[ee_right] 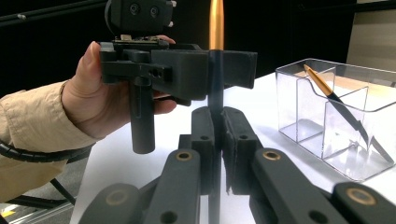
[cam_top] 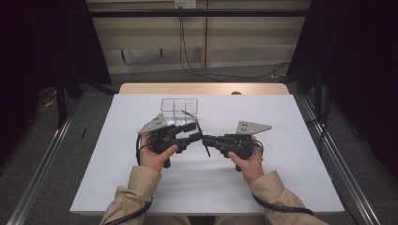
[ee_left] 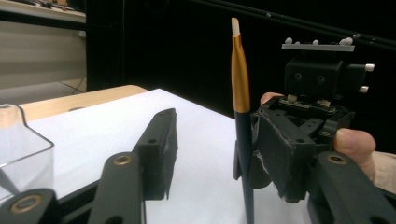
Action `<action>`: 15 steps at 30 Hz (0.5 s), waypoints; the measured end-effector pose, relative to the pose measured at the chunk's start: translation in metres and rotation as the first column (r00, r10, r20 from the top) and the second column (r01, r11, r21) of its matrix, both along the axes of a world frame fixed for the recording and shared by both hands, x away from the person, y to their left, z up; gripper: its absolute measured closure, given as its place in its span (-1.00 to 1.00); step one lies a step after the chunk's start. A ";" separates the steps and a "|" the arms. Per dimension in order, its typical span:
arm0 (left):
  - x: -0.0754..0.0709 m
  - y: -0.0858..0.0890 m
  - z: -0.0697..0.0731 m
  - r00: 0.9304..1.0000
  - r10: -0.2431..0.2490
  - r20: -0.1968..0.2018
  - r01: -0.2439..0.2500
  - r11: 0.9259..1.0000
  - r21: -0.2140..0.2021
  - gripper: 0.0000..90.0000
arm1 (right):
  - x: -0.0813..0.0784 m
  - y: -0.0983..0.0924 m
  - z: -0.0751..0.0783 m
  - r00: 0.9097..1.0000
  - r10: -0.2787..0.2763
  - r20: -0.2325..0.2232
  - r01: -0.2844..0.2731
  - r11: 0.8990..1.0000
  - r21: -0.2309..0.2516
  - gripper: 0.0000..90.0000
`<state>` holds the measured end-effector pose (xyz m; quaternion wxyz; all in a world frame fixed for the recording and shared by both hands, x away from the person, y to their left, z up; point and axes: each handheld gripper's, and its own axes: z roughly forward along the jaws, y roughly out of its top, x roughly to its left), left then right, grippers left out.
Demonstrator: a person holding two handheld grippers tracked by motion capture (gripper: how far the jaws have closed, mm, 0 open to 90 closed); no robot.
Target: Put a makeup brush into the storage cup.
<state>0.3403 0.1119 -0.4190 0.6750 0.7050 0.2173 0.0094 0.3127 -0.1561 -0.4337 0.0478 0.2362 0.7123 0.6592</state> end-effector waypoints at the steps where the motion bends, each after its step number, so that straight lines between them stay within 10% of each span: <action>1: 0.000 -0.001 0.000 1.000 -0.006 -0.003 0.006 1.000 0.000 0.15 | 0.000 0.000 0.000 1.000 -0.001 -0.001 0.001 1.000 -0.001 0.88; 15: -0.001 -0.004 0.001 0.999 -0.043 -0.030 0.042 0.999 -0.023 0.64 | 0.001 0.000 -0.003 1.000 -0.008 -0.008 0.008 1.000 -0.007 0.88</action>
